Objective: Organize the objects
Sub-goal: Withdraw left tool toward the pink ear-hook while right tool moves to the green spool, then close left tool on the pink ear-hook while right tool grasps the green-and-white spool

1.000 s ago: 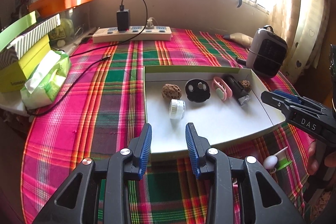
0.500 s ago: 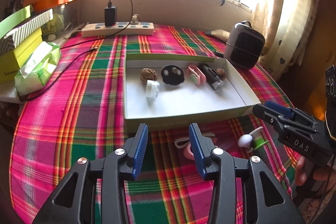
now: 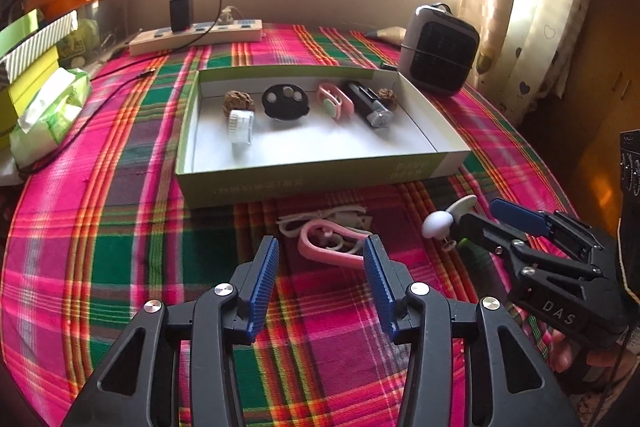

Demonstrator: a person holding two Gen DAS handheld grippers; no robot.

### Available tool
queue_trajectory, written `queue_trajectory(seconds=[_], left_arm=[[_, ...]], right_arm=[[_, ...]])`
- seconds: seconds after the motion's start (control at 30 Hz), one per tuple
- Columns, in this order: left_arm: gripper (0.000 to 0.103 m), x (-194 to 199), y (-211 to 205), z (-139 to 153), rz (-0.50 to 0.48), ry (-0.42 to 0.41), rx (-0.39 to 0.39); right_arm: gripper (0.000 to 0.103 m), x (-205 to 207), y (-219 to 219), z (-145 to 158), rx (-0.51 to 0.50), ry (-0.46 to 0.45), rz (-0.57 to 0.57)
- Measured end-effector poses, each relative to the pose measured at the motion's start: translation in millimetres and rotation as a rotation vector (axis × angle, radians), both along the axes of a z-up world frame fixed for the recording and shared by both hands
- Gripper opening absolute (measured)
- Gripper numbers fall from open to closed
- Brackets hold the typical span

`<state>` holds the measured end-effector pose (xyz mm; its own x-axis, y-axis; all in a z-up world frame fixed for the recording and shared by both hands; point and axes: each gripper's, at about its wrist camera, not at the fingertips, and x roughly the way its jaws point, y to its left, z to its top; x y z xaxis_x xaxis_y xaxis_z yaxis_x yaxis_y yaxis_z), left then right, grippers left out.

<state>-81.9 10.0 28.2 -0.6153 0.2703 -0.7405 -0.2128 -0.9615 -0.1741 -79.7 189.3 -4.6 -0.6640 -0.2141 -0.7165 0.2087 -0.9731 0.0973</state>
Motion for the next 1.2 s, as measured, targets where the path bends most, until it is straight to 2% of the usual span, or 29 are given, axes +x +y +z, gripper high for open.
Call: queue_trajectory(seconds=[0.43,1.2], left_arm=[[0.043,-3.7,17.4,-15.3,-0.008,-0.048,-0.035],[0.043,0.3,-35.5,-16.3,0.131,-0.045,-0.081]], right_arm=[[0.049,-0.7,0.6,-8.2,0.074,-0.024,-0.021],[0.049,-5.0,4.7,-11.4,0.075,-0.050,-0.021]])
